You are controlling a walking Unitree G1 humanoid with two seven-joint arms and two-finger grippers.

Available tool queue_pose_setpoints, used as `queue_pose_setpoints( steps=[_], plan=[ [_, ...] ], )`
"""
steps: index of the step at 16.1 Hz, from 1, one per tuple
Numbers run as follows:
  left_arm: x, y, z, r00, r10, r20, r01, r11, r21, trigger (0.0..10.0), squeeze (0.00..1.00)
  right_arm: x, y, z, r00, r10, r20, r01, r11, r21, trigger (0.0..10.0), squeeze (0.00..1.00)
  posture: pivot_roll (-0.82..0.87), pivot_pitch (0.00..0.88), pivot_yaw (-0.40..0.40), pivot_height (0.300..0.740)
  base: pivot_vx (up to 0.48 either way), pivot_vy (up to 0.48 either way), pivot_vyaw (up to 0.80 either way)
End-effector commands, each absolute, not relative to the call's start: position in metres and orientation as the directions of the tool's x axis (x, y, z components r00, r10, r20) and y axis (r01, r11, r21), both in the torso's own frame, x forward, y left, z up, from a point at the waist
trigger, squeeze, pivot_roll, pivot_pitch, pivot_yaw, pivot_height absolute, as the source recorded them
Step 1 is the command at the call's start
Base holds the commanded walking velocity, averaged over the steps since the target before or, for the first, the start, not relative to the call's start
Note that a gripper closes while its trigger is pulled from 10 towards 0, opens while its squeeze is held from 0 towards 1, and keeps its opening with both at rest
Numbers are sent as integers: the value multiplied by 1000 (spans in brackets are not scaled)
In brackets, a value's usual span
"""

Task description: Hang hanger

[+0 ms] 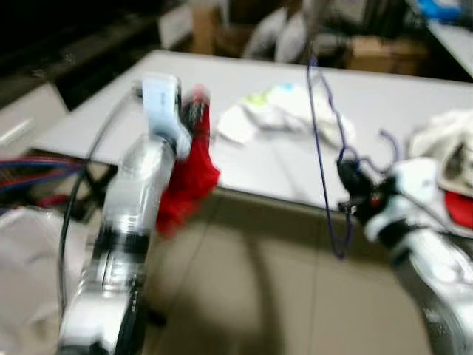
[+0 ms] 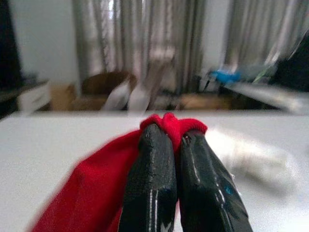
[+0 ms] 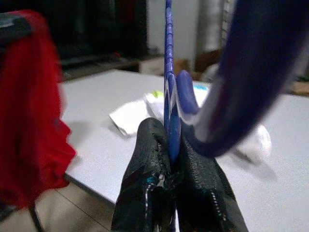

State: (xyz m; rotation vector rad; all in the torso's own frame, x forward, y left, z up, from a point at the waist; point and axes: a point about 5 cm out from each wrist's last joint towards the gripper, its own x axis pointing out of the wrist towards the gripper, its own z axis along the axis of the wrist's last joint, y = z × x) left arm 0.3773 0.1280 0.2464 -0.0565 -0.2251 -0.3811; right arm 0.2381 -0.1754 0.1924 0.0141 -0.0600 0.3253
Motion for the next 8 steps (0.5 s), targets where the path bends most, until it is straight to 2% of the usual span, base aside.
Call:
queue_pose_setpoints(
  steps=[1,3,4,5,7,8],
  plan=[
    [384,119,271,867,-395,304,421,907,-20,10000,0,235,-179,204,923,366,115,-370,929,13,10000,0,1,0,28,740,401,0,0],
    [404,107,323,825,-417,381,457,889,-18,10000,0,232,-181,210,892,429,146,-434,901,4,10000,0,10,0,27,740,375,0,0],
    [409,105,361,803,-405,437,448,894,3,10000,0,233,-181,210,889,433,147,-438,899,1,10000,0,13,0,30,740,330,0,0],
    [409,105,376,795,-391,464,441,897,1,10000,0,233,-181,209,890,432,148,-437,899,1,10000,0,13,0,30,740,330,0,0],
    [402,122,429,762,-262,592,366,929,-60,10000,0,234,-177,208,887,436,150,-441,898,-4,10000,0,8,0,45,740,150,0,0],
    [401,125,433,751,-256,609,368,928,-63,10000,0,234,-175,208,886,438,153,-443,897,-1,10000,0,9,0,49,740,0,0,0]
  ],
)
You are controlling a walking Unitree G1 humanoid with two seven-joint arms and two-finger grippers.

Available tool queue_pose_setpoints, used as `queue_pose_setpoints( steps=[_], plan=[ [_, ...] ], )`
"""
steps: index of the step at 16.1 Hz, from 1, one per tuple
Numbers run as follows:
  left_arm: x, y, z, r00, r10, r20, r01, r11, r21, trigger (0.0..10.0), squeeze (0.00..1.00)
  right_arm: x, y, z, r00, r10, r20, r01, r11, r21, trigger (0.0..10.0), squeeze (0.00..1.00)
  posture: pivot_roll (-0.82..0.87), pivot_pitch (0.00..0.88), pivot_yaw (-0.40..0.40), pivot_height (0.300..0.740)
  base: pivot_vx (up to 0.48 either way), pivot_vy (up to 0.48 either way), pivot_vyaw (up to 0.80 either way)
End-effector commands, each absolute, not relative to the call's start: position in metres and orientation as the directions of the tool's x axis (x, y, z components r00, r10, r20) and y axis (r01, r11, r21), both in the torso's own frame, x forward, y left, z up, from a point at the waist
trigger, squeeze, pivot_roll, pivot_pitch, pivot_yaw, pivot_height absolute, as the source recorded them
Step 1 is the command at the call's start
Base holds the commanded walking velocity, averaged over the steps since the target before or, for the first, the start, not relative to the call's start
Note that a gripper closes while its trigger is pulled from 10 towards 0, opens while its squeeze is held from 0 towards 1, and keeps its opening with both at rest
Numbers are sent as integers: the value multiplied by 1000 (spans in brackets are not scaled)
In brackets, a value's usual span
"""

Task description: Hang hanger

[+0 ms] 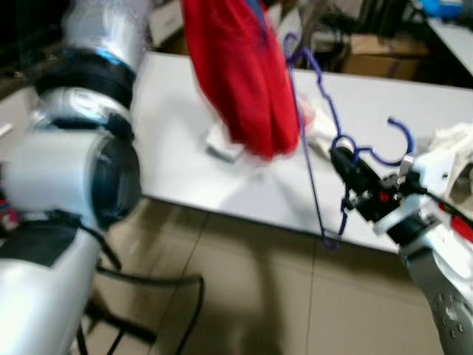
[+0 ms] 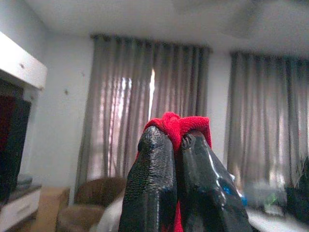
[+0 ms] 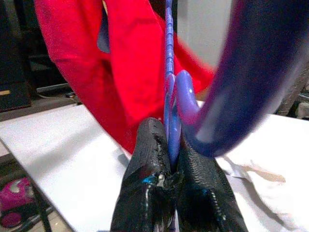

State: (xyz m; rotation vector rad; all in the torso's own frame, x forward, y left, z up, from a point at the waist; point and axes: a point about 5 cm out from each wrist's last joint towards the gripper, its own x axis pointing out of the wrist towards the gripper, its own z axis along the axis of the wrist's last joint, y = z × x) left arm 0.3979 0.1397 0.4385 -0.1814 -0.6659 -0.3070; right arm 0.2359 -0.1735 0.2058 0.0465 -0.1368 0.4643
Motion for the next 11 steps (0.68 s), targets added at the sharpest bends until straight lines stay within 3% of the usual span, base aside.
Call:
queue_pose_setpoints(
  steps=[1,3,5,7,8,9,10,11],
  plan=[
    [403,128,427,757,-258,600,371,926,-70,10000,0,233,-173,208,884,440,155,-446,895,1,10000,0,9,0,55,740,0,0,0],
    [421,133,306,875,-358,326,358,932,62,10000,0,232,-166,204,877,454,160,-462,887,16,10000,0,15,0,43,740,0,0,0],
    [407,143,195,919,-394,2,384,895,228,10000,0,234,-163,204,871,464,160,-473,881,19,10000,0,23,0,29,740,0,0,0],
    [390,164,143,916,-351,-193,396,864,311,10000,0,235,-162,204,868,471,157,-479,877,17,10000,0,23,0,22,740,0,0,0],
    [384,183,127,917,-285,-280,363,887,284,10000,0,236,-162,204,865,477,156,-486,874,20,10000,0,34,0,13,740,0,0,0],
    [381,200,123,920,-220,-325,318,904,286,10000,0,236,-162,203,862,484,153,-492,870,22,10000,0,38,0,9,740,0,0,0],
    [381,219,130,927,-187,-324,283,918,277,10000,118,236,-159,201,855,499,143,-508,861,33,10000,0,49,0,0,740,0,0,0],
    [381,222,132,928,-188,-321,280,921,270,10000,118,236,-159,200,853,503,140,-512,859,35,10000,0,52,0,-2,740,0,0,0]
  ],
)
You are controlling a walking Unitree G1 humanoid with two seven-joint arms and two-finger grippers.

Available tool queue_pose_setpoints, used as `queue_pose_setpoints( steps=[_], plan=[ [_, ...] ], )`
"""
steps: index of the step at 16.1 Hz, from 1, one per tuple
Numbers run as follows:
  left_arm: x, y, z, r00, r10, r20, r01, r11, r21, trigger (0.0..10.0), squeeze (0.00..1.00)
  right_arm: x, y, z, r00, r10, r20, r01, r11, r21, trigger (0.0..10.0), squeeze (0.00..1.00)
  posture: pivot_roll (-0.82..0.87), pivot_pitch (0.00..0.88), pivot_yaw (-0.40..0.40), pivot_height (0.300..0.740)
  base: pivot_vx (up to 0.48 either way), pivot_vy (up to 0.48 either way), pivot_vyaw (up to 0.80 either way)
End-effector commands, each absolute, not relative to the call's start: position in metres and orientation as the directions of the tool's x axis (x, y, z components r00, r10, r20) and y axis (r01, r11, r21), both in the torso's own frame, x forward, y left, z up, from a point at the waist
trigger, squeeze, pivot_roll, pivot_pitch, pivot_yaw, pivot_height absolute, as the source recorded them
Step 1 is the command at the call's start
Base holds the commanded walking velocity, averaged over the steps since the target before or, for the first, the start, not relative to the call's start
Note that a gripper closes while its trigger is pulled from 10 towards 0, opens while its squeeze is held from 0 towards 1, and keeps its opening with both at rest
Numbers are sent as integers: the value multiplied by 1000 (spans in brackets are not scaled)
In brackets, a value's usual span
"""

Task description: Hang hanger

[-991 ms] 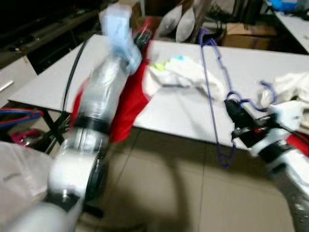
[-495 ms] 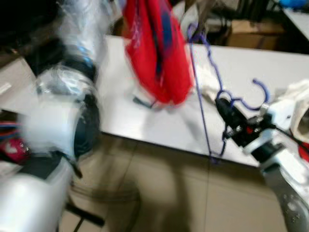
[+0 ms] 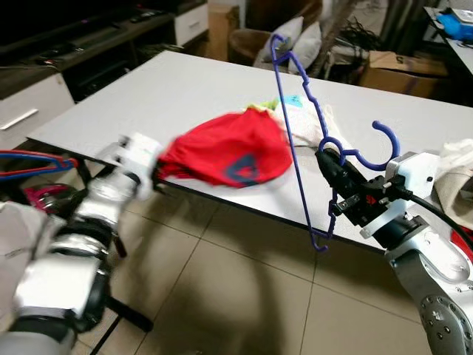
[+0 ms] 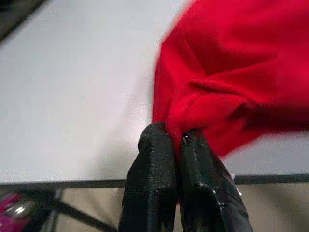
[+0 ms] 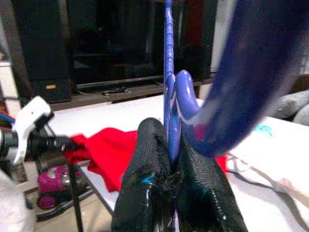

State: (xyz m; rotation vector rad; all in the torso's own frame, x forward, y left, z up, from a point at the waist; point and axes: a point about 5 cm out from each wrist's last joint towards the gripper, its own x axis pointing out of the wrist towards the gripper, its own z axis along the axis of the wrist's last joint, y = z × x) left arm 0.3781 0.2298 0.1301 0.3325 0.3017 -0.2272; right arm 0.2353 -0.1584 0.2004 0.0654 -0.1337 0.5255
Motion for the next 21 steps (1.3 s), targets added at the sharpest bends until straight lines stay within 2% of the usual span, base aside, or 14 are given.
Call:
queue_pose_setpoints(
  steps=[1,6,7,8,10,11,13,14,15,16,17,18,20,21],
  plan=[
    [381,227,137,929,-200,-312,287,921,263,10000,1000,236,-157,199,850,509,137,-518,854,43,10000,0,54,0,-3,740,0,0,0],
    [396,231,199,966,-258,4,258,964,61,10000,1000,241,-163,191,890,445,97,-451,891,52,10000,0,52,0,-4,740,0,0,0],
    [397,232,207,964,-261,40,259,964,62,10000,114,243,-165,189,899,428,88,-433,900,48,10000,0,51,0,-5,740,0,0,0],
    [398,236,212,969,-247,13,242,958,153,10000,0,245,-169,186,916,396,70,-399,916,42,10000,0,51,0,-6,740,0,0,0],
    [396,247,207,961,-225,-159,265,912,313,10000,0,247,-174,182,931,364,37,-365,930,36,10000,0,48,0,-6,740,0,0,0],
    [397,253,213,961,-224,-160,254,946,203,10000,0,248,-176,180,936,351,26,-352,935,33,10000,0,47,0,-5,740,0,0,0],
    [400,253,230,964,-265,-30,253,946,-202,10000,0,248,-177,180,939,342,31,-344,938,52,10000,0,47,0,-6,740,0,0,0],
    [400,248,240,944,-322,75,319,830,-458,10000,702,248,-176,178,940,340,28,-342,937,67,10000,0,47,0,-11,740,0,0,0],
    [400,245,240,932,-354,81,348,809,-473,10000,702,248,-176,178,939,342,25,-343,937,68,10000,0,47,0,-12,740,0,0,0],
    [392,232,205,835,-507,-215,483,861,-156,10000,1000,248,-173,176,938,345,14,-346,936,66,10000,0,48,0,-15,740,0,0,0],
    [387,228,189,766,-540,-349,568,823,-26,10000,1000,248,-173,175,937,348,13,-348,935,66,10000,0,48,0,-15,740,0,0,0],
    [379,216,177,632,-658,-410,677,726,-122,10000,1000,248,-172,175,936,351,12,-351,934,71,10000,0,45,0,-14,740,0,0,0],
    [382,214,188,668,-675,-314,663,731,-161,10000,1000,247,-173,175,938,347,15,-347,935,73,10000,0,42,0,-14,740,0,0,0],
    [393,215,215,791,-607,-79,582,786,-209,10000,1000,247,-174,177,941,336,23,-337,938,75,10000,0,35,0,-8,740,0,0,0]
  ],
)
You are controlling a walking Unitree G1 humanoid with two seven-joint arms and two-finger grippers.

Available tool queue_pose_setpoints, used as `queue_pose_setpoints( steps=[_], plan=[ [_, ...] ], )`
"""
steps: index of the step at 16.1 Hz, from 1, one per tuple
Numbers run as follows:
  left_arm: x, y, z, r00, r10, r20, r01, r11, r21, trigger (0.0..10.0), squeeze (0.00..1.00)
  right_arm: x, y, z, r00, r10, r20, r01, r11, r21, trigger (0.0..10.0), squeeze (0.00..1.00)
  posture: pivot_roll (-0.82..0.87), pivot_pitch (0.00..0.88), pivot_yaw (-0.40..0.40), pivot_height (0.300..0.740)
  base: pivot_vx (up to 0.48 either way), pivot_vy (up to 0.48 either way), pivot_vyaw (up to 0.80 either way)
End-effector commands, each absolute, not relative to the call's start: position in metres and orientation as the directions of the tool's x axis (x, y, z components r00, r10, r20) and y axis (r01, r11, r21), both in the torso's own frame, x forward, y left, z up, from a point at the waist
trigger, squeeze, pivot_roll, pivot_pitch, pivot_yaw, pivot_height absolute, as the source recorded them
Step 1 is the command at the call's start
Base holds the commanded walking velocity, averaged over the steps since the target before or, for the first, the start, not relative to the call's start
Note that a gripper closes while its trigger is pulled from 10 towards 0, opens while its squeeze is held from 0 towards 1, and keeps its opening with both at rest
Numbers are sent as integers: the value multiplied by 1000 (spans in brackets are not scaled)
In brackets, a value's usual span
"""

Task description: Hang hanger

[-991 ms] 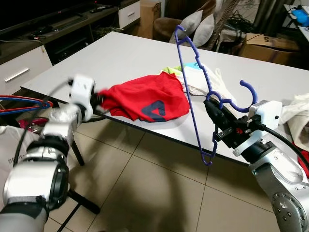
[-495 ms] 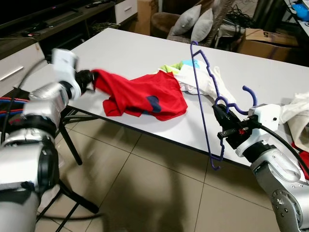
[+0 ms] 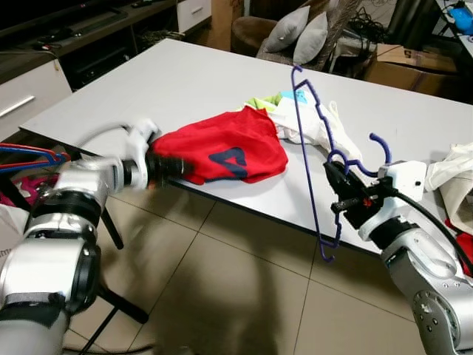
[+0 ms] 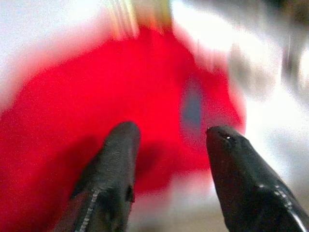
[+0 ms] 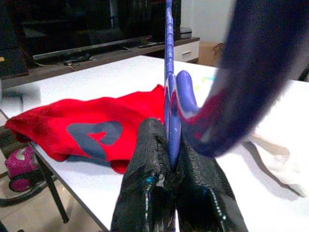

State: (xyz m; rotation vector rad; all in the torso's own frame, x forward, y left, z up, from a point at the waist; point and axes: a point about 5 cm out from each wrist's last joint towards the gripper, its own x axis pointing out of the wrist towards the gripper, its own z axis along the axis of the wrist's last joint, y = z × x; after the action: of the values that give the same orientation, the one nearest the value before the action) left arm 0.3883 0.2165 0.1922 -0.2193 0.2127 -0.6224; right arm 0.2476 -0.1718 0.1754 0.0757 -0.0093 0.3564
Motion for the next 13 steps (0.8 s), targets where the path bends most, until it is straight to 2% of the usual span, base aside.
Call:
queue_pose_setpoints(
  steps=[1,2,3,4,5,6,8,11,13],
  plan=[
    [398,219,232,854,-516,70,515,819,-252,10000,1000,246,-176,178,946,322,27,-324,943,80,10000,0,32,0,-6,740,0,0,0],
    [400,221,241,894,-429,133,449,860,-242,10000,1000,245,-178,177,956,292,3,-291,954,74,10000,0,18,0,15,740,0,0,0],
    [400,220,241,898,-418,137,439,871,-219,10000,1000,244,-179,175,960,280,-25,-278,958,66,10000,0,18,0,15,740,0,0,0],
    [398,216,239,897,-421,135,441,871,-218,10000,812,245,-181,174,971,237,-30,-235,971,49,10000,0,5,0,25,740,0,0,-775],
    [388,201,225,899,-424,110,437,887,-148,10000,439,244,-185,172,987,155,-50,-154,988,8,10000,0,-1,0,31,740,0,0,-781],
    [361,169,199,918,-386,93,394,914,-95,10000,0,240,-180,174,988,144,-55,-148,986,-80,10000,0,-10,0,31,740,0,0,-781],
    [334,142,187,918,-379,118,394,906,-156,10000,0,237,-179,174,993,104,-61,-112,982,-150,10000,0,-17,0,15,740,0,0,-781],
    [314,122,168,905,-415,88,419,908,-24,10000,0,235,-176,172,992,94,-80,-100,992,-74,10000,0,-13,0,-2,740,0,0,-783],
    [300,110,162,902,-429,44,429,903,-6,10000,0,234,-175,173,991,92,-92,-103,988,-119,10000,0,-24,0,-15,740,0,0,-800]
  ],
)
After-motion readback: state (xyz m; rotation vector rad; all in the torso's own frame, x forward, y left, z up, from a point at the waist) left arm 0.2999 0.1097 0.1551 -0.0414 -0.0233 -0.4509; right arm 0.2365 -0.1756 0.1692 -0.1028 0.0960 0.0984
